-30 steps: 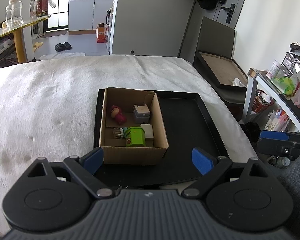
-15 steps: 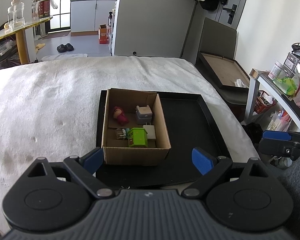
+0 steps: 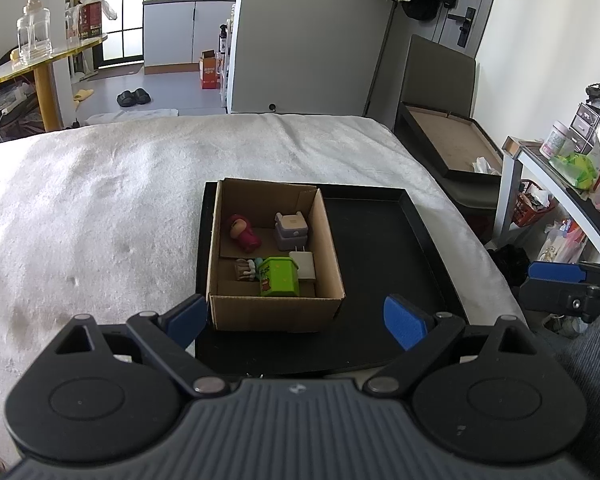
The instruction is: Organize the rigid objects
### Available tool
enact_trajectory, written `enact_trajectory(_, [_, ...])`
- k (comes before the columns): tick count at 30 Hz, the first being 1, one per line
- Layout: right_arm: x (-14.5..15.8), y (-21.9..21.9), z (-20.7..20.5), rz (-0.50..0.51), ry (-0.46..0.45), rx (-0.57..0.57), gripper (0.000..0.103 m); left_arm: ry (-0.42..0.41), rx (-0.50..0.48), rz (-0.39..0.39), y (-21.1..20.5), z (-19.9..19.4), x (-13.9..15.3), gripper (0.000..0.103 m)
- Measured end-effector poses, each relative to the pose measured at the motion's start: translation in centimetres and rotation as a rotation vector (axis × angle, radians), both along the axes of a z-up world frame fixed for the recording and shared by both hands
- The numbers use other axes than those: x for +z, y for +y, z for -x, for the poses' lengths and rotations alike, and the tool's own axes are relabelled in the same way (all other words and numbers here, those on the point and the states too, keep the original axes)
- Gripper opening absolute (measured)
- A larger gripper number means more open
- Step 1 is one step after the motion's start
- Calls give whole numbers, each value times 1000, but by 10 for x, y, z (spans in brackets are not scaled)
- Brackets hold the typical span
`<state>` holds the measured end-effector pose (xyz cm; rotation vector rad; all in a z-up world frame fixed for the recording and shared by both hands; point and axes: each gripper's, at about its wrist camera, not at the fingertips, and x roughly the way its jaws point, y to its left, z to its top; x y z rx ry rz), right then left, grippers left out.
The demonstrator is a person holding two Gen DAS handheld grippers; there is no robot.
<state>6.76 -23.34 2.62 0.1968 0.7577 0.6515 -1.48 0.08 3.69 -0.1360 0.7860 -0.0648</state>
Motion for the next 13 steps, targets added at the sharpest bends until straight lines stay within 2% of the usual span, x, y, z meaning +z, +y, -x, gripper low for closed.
enact_trajectory(13, [0, 3, 0, 14, 9, -2, 103, -20, -21, -16, -1, 1, 4, 94])
